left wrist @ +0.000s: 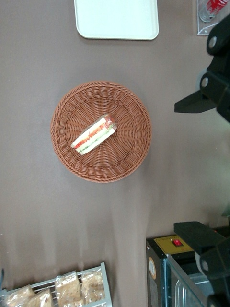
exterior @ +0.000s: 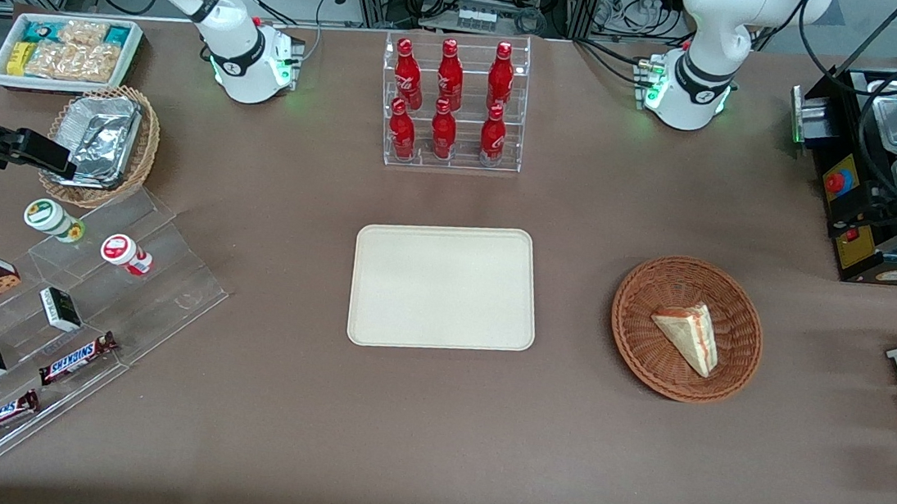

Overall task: Place sandwich from basket to tray
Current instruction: 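Move the left gripper from rest toward the wicker basket, then lower the open left gripper over the wrapped sandwich in the basket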

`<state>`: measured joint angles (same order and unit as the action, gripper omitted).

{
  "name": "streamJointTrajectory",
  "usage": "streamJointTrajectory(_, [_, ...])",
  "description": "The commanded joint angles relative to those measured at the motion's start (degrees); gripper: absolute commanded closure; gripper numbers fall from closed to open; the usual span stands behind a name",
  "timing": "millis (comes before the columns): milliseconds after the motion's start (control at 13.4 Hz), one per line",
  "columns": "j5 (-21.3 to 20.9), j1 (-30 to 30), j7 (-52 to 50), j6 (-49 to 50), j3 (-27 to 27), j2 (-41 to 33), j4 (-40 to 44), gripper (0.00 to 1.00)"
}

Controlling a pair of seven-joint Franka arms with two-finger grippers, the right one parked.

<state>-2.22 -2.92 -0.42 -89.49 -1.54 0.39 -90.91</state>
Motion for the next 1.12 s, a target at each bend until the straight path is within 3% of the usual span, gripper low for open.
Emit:
streamJointTrajectory(0, [-1.12, -1.99, -8.07, -8.56, 0.13, 0.76, -6.97, 0.0])
streamJointTrajectory(374, [-1.03, -3.06, -26.61, -31.93, 0.04, 0.67, -24.28, 0.0])
streamJointTrajectory(673, [-0.42, -3.15, -34.36, -47.65, 0.13, 3.12, -33.86, 0.0])
streamJointTrajectory(1047, [-0.42, -4.38, -37.55, -57.71, 0.13, 9.1, -37.75, 0.0])
